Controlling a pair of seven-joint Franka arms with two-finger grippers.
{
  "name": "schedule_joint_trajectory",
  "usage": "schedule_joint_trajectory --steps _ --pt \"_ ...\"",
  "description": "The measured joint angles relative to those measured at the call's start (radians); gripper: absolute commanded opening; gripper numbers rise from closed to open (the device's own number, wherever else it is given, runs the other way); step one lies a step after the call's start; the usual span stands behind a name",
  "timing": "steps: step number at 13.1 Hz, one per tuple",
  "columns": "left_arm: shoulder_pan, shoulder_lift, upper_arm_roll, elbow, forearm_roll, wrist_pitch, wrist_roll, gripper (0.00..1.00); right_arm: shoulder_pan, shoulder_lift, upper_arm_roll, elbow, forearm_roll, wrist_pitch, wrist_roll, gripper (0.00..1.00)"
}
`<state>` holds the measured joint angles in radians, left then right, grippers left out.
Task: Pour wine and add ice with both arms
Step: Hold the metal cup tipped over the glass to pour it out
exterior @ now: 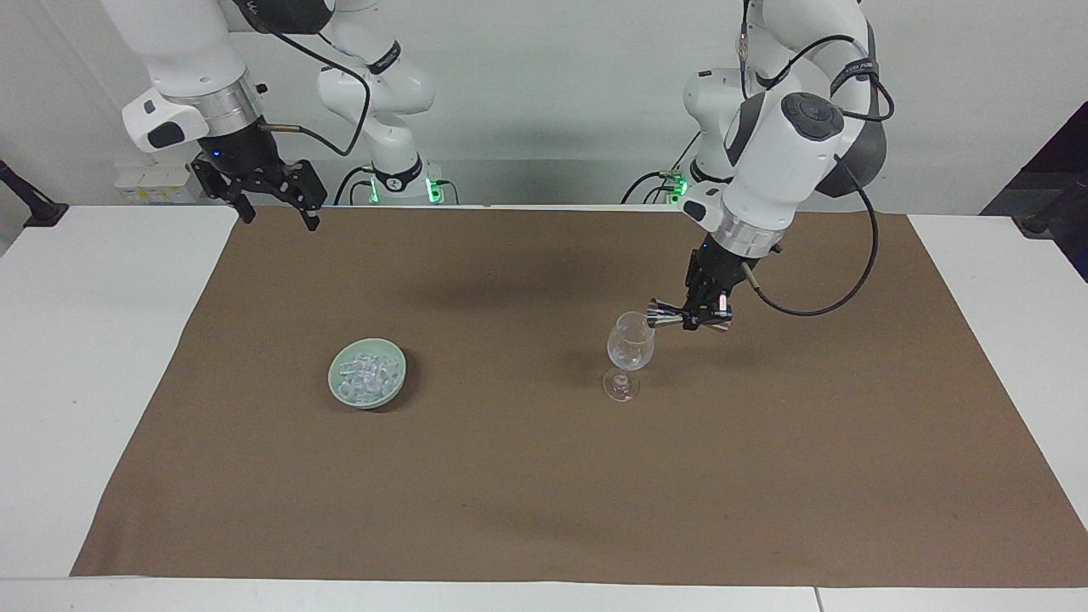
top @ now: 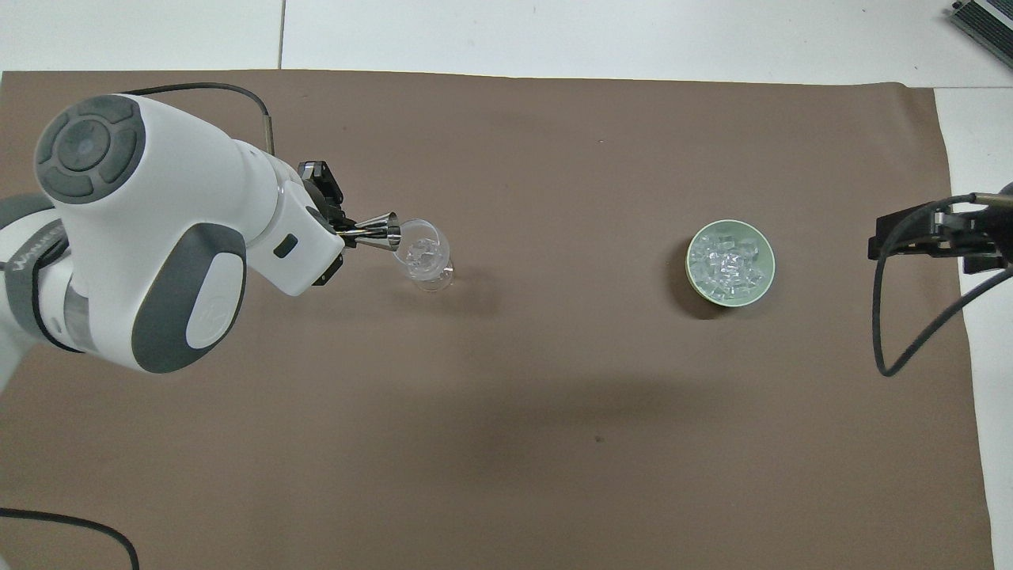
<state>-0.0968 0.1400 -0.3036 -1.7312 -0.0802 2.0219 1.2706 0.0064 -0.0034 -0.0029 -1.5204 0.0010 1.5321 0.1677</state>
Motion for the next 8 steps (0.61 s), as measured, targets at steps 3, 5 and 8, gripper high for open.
schedule_joint_trajectory --steps 3,5,8 --pt "-0.013 0.0 0.0 0.012 0.039 -0.021 -0.011 0.0 0.0 0.0 0.0 0.0 0.0 0.0 0.0 1.0" --pt "-0.023 0.0 0.0 0.019 0.055 -0.024 -0.017 0.0 0.0 0.0 0.0 0.0 0.0 0.0 0.0 1.0" --pt "-0.035 0.0 0.0 0.021 0.086 -0.028 -0.021 0.0 0.0 0.0 0.0 0.0 0.0 0.0 0.0 1.0"
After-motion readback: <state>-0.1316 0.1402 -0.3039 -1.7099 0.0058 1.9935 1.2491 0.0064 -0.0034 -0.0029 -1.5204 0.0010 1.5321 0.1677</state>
